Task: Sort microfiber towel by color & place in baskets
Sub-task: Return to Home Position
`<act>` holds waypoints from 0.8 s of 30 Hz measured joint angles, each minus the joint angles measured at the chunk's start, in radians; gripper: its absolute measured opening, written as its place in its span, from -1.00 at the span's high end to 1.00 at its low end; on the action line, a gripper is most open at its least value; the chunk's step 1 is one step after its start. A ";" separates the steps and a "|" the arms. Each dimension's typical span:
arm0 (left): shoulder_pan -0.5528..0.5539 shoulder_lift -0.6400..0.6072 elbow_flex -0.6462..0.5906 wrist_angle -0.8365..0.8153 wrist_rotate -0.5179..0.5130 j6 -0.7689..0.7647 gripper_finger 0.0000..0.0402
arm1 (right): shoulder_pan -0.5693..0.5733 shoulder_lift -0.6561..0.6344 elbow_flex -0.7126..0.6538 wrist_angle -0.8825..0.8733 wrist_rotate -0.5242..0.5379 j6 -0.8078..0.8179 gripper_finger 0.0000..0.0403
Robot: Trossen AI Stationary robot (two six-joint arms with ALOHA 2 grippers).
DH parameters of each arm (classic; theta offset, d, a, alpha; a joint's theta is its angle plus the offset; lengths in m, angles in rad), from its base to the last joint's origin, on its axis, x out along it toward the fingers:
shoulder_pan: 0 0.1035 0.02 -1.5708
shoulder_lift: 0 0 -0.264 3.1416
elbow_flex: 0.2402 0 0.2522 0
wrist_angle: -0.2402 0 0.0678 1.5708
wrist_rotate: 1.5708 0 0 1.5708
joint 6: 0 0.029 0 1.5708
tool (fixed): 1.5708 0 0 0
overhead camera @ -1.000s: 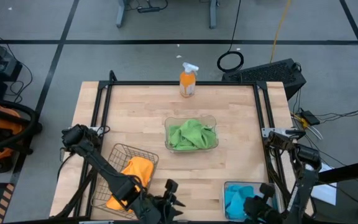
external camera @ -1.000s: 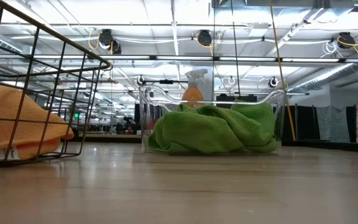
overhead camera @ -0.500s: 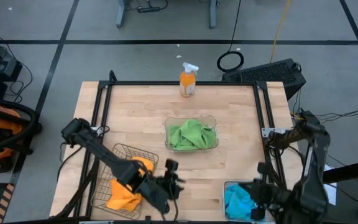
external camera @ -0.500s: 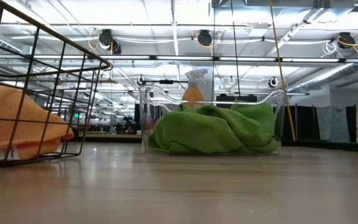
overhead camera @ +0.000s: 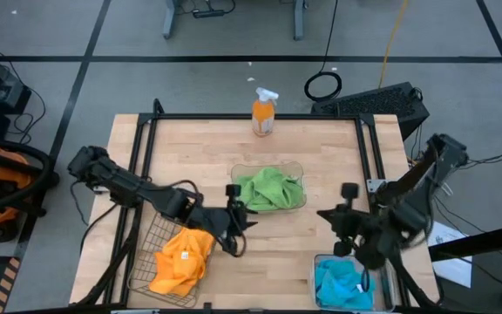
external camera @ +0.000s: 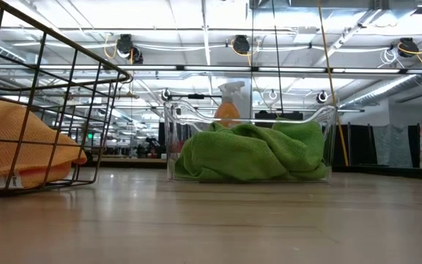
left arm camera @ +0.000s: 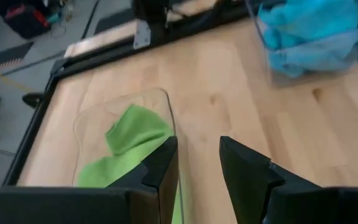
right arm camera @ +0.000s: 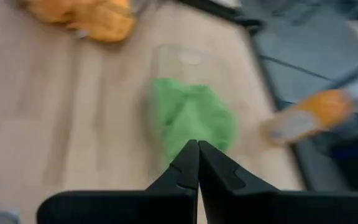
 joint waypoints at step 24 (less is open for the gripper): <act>0.078 -0.544 -0.694 0.578 0.207 0.043 0.38 | -0.354 -0.676 -0.962 1.337 -0.640 -0.699 1.00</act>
